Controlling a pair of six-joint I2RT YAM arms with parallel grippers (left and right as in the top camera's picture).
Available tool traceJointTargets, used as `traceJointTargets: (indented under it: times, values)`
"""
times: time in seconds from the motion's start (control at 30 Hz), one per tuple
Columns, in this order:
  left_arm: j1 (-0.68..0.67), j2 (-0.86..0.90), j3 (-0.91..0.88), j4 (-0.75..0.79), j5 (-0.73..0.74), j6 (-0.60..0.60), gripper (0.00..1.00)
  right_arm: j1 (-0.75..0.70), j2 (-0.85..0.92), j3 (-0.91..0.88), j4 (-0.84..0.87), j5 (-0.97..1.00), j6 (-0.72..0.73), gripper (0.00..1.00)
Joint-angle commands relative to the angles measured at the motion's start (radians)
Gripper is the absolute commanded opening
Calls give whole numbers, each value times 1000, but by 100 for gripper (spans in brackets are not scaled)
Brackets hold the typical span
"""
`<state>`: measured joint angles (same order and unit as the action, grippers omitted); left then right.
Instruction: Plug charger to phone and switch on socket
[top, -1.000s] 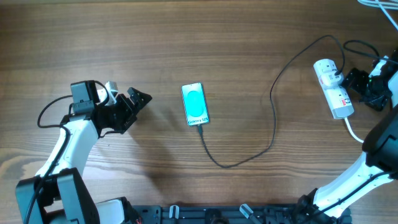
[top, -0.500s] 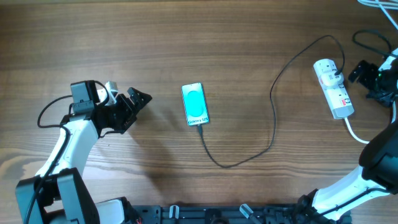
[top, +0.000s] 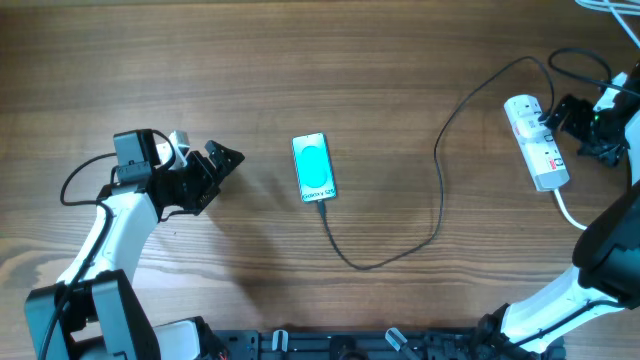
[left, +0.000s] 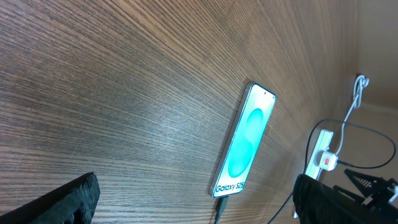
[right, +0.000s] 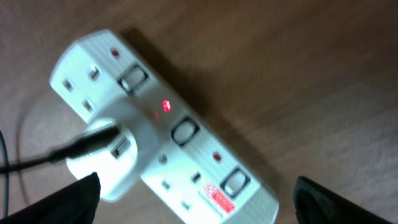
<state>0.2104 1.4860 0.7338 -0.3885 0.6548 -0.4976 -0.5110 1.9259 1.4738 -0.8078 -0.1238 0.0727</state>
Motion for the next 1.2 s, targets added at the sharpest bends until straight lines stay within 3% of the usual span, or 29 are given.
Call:
traceJointTargets:
  times: [0.0,0.3,1.17]
  values:
    - [-3,1,3,3,-3,23,100,3,-5,-12,54,-11,-17,100]
    - [-3,1,3,3,-2,23,100,3,-5,-12,145,-11,-18,100]
    - [-3,1,3,3,-2,23,100,3,-5,-12,146,-11,-18,100]
